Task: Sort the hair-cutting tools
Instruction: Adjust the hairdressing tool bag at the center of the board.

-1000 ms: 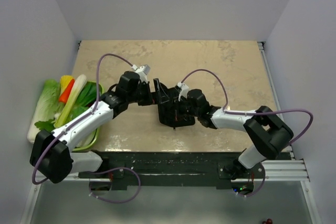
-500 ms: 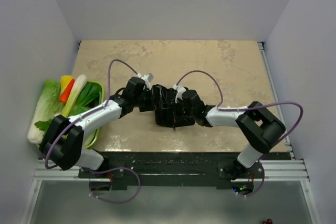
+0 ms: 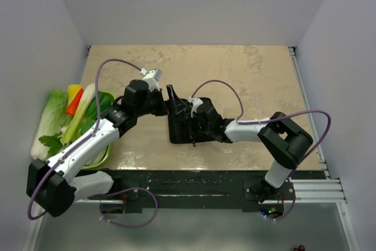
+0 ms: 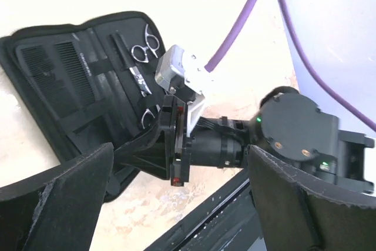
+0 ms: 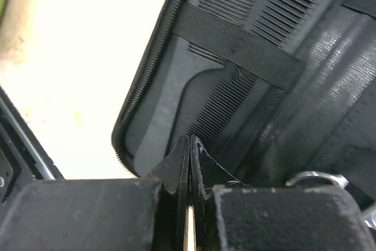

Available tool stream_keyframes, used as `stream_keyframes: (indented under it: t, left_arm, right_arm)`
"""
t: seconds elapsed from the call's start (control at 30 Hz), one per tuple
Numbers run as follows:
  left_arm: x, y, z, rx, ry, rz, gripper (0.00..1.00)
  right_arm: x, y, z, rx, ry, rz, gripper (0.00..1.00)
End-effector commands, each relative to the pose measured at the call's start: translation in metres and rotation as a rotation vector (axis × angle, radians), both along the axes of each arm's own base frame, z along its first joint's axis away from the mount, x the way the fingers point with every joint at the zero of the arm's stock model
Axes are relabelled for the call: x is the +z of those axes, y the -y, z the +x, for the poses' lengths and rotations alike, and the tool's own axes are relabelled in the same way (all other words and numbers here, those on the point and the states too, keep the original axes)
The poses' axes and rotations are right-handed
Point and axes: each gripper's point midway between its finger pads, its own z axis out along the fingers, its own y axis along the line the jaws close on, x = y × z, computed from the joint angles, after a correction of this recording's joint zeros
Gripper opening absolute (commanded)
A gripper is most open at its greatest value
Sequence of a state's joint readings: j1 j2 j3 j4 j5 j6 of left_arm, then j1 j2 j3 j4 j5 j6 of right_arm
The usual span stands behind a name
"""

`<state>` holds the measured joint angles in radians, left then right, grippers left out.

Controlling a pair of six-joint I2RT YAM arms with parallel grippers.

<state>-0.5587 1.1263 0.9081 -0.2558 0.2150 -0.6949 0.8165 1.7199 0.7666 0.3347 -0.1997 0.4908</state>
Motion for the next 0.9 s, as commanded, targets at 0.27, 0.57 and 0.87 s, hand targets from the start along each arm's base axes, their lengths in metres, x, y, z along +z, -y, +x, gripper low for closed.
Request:
stream_keyframes:
  t: [0.27, 0.57, 0.87]
  left_arm:
    - [-0.068, 0.024, 0.016, -0.075, -0.030, -0.002, 1.00]
    - [-0.093, 0.031, 0.020, -0.092, -0.072, 0.007, 1.00]
    - [-0.112, 0.019, 0.015, -0.045, -0.101, 0.048, 1.00]
  right_arm:
    - [0.061, 0.033, -0.003, -0.098, 0.151, -0.058, 0.00]
    - [0.019, 0.041, -0.002, -0.134, 0.103, -0.153, 0.00]
    - [-0.008, 0.046, -0.002, -0.144, 0.070, -0.206, 0.00]
